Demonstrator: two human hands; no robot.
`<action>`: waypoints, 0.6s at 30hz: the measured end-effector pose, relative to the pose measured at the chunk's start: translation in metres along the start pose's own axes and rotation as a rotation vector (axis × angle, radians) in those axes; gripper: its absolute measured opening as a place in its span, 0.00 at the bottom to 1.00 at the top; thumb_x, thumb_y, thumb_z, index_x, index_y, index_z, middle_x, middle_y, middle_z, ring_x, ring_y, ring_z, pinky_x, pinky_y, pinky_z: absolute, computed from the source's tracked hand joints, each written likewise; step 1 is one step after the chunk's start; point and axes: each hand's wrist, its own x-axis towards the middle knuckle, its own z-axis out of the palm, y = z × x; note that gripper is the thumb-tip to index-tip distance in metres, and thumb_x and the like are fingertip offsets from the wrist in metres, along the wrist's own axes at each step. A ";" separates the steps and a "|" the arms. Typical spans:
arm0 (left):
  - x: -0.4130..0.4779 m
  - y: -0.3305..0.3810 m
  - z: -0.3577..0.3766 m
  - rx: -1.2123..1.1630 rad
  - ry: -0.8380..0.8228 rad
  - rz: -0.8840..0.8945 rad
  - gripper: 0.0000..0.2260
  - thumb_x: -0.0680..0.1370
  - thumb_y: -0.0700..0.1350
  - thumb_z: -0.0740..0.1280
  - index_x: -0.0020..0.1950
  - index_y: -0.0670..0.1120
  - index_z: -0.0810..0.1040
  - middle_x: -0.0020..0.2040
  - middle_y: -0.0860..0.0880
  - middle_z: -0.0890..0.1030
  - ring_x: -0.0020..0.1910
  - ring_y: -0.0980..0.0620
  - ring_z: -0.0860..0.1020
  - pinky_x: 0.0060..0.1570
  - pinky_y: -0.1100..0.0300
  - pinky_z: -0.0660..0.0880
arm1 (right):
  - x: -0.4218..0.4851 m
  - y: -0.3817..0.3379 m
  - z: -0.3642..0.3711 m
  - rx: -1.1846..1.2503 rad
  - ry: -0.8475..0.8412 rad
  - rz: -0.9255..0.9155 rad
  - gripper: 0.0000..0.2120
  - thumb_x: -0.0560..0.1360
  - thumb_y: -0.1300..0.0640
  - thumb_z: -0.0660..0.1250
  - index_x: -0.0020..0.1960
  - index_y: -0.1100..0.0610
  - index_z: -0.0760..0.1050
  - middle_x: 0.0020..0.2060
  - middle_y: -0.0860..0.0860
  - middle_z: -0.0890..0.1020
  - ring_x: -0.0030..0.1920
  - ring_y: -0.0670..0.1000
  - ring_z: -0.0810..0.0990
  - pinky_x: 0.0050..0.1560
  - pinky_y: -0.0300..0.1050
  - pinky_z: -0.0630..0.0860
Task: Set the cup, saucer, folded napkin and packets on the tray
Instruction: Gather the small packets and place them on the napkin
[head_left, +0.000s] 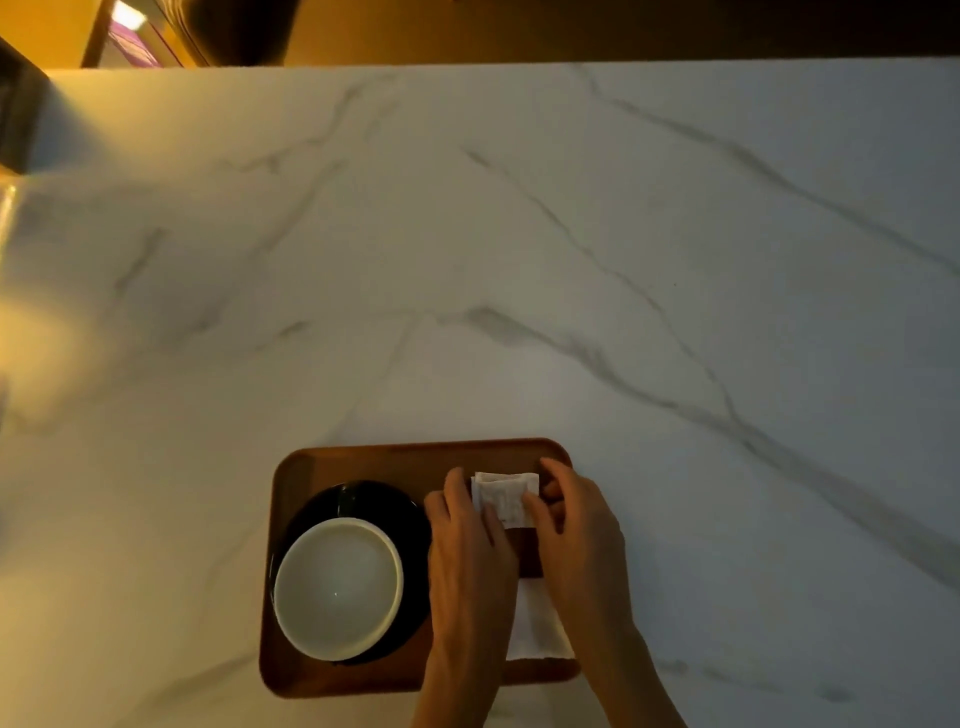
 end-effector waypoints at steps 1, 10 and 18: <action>-0.001 -0.001 -0.002 0.021 -0.006 0.031 0.18 0.81 0.47 0.60 0.70 0.47 0.64 0.63 0.48 0.70 0.48 0.60 0.72 0.40 0.72 0.70 | -0.001 0.005 0.001 -0.012 -0.005 -0.018 0.19 0.77 0.50 0.66 0.66 0.53 0.72 0.52 0.47 0.78 0.49 0.43 0.77 0.41 0.24 0.67; 0.010 -0.014 -0.023 0.524 -0.136 0.593 0.31 0.63 0.41 0.78 0.63 0.48 0.69 0.72 0.44 0.71 0.73 0.39 0.66 0.65 0.43 0.70 | 0.009 0.039 -0.014 -0.230 -0.137 -0.655 0.21 0.69 0.54 0.75 0.60 0.56 0.74 0.66 0.52 0.75 0.67 0.53 0.68 0.69 0.41 0.65; 0.021 -0.018 -0.023 0.641 -0.179 0.655 0.28 0.68 0.46 0.76 0.65 0.49 0.70 0.68 0.47 0.74 0.70 0.42 0.69 0.67 0.46 0.66 | 0.021 0.033 -0.021 -0.317 -0.166 -0.700 0.15 0.71 0.55 0.72 0.56 0.58 0.78 0.60 0.54 0.79 0.61 0.54 0.75 0.57 0.45 0.77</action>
